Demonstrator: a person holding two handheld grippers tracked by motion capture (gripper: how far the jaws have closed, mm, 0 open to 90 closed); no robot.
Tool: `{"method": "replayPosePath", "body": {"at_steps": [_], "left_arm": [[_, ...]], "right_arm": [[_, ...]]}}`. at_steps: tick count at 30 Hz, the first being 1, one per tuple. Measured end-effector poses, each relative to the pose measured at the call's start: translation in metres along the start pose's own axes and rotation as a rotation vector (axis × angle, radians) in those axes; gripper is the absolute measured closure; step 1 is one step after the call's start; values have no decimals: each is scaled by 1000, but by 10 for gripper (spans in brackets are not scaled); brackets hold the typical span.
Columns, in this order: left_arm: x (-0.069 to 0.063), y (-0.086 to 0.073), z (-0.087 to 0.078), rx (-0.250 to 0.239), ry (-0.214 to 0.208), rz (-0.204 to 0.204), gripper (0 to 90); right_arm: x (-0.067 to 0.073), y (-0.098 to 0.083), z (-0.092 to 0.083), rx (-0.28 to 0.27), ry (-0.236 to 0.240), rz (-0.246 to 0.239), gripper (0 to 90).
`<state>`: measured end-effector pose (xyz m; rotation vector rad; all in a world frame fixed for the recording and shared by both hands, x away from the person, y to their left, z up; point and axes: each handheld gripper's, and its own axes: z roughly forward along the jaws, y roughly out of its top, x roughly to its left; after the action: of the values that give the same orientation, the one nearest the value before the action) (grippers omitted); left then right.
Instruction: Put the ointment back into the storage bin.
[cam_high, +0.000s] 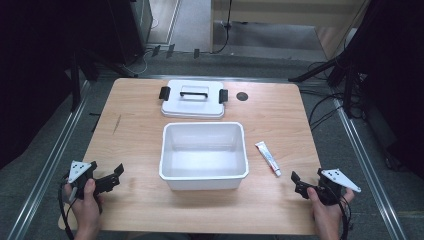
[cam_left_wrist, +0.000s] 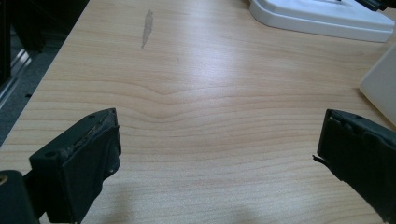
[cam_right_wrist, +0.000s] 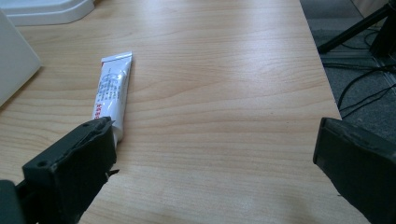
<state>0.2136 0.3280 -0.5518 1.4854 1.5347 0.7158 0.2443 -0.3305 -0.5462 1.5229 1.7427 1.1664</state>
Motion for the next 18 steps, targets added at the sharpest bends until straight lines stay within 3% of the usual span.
{"method": "replayPosePath", "body": {"at_steps": [6,13,18], "left_arm": [[0,0,0,-4,-1,-2,0],[1,0,0,-11,-3,-10,0],[1,-1,-1,-14,-4,-17,0]], "right_arm": [[0,0,0,0,-4,-2,0],[-3,5,-3,20,-2,36,0],[2,13,-4,55,-17,-17,0]]}}
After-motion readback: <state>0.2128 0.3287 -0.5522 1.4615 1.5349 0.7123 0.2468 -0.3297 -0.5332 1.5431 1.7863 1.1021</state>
